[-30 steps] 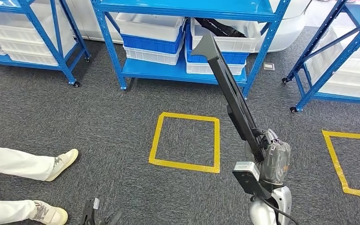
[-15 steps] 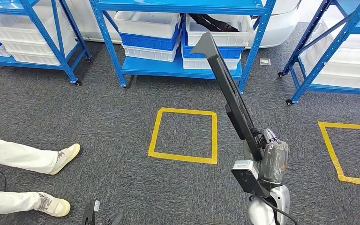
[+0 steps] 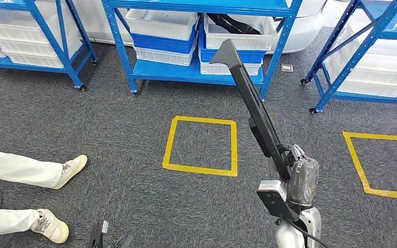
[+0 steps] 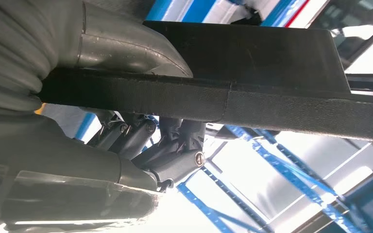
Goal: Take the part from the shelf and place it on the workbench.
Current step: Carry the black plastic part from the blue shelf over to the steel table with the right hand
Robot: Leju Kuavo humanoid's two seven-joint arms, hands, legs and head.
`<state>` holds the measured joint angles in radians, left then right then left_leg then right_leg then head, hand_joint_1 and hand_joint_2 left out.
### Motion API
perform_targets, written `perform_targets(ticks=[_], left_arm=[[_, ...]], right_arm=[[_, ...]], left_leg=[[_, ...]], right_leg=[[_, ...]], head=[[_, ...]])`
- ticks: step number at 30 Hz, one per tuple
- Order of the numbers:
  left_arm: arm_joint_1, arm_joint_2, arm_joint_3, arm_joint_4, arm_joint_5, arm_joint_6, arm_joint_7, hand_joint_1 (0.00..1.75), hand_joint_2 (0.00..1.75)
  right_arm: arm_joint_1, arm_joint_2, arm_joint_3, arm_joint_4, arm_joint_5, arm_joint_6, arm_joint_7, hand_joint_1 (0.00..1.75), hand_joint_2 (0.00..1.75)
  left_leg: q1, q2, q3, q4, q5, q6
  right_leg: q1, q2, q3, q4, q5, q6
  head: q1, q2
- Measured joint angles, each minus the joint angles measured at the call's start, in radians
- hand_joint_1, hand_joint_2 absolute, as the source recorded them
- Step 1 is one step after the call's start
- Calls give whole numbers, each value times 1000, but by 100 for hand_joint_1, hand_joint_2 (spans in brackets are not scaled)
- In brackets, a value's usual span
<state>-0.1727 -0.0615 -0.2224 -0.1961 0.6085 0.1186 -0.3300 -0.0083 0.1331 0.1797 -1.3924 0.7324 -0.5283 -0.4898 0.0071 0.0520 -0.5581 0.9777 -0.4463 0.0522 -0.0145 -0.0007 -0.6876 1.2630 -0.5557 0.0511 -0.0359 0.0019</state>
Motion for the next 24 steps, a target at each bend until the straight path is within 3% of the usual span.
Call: perform_targets(ticks=[1,2,3,5,6,8,9,10,11,12,13,15,17,18,19,21,22,24], left_arm=[[0,0,0,0,0,0,0,0,175],[0,0,1,0,0,0,0,0,175],[1,-1,1,0,0,0,0,0,175],[1,-2,4,0,0,-1,2,0,175],[1,-3,6,0,0,-2,5,0,175],[2,-4,8,0,-2,-6,11,0,175],[3,-4,9,0,-3,-8,13,0,175],[5,-4,9,0,-4,-10,16,0,175],[5,-4,10,0,-4,-13,20,0,175],[6,-4,10,0,-5,-15,24,0,175],[6,-5,10,0,-6,-16,27,0,175],[6,-5,10,0,-9,-17,34,0,175],[7,-6,10,1,-16,-15,41,0,175],[8,-7,10,1,-21,-13,44,0,175],[9,-8,10,1,-29,-11,48,0,175],[11,-10,7,1,-50,-11,65,0,175],[11,-11,3,1,-65,-17,81,0,175],[12,-11,-13,1,-99,-34,123,0,175]], right_arm=[[0,0,0,0,0,0,0,175,175],[0,0,-1,-1,0,0,0,175,175],[0,-1,-2,-4,-1,0,0,175,175],[3,-5,-6,-19,-2,-1,-1,175,175],[5,-7,-10,-32,-2,-2,-1,175,175],[10,-11,-18,-55,0,-4,1,175,175],[11,-11,-19,-63,3,-3,4,175,175],[12,-12,-20,-67,9,0,9,175,175],[13,-13,-21,-71,15,5,15,175,175],[14,-14,-22,-74,22,10,20,175,175],[14,-15,-22,-78,27,14,25,175,175],[13,-16,-22,-86,33,18,30,175,175],[13,-16,-22,-95,35,18,34,175,175],[15,-16,-22,-99,36,18,35,175,175],[19,-17,-23,-104,36,17,36,175,175],[31,-18,-23,-114,37,15,36,175,175],[35,-18,-24,-117,38,14,36,175,175],[42,-18,-24,-121,39,11,37,175,175]], left_leg=[[0,0,0,0,0,0],[0,4,0,1,0,-1],[0,9,0,2,1,-2],[-3,33,-1,4,4,-16],[-2,21,-10,27,-14,-28],[2,-17,-51,133,-83,-48],[4,-44,-83,213,-128,-53],[4,-49,-109,272,-152,-54],[4,-51,-121,301,-156,-54],[4,-53,-114,290,-139,-52],[4,-58,-88,239,-106,-48],[7,-101,-19,101,-44,-40],[8,-137,12,28,-25,-34],[7,-139,12,23,-27,-32],[6,-127,11,19,-24,-29],[7,-101,12,9,-16,-19],[9,-86,12,3,-12,-14],[7,-57,10,1,-10,-9]], right_leg=[[0,0,2,-3,1,0],[0,-4,25,-41,14,4],[-1,-17,65,-108,33,9],[2,-34,139,-247,74,-2],[1,-31,153,-282,87,-17],[-2,-1,146,-291,100,-45],[-4,12,145,-290,105,-51],[-2,22,141,-289,107,-53],[-2,34,138,-286,108,-54],[-1,46,136,-284,109,-54],[-1,58,134,-281,109,-54],[0,81,131,-276,110,-52],[1,101,120,-272,115,-43],[0,112,113,-273,120,-36],[-1,124,105,-274,124,-28],[0,102,87,-256,116,-20],[2,76,67,-219,97,-20],[2,25,10,-92,39,-26]], head=[[0,0],[0,0],[0,0],[2,0],[2,0],[-2,0],[-4,0],[-4,0],[-4,0],[-5,0],[-5,0],[-4,0],[-4,0],[-5,0],[-6,0],[-5,0],[-2,0],[3,0]])
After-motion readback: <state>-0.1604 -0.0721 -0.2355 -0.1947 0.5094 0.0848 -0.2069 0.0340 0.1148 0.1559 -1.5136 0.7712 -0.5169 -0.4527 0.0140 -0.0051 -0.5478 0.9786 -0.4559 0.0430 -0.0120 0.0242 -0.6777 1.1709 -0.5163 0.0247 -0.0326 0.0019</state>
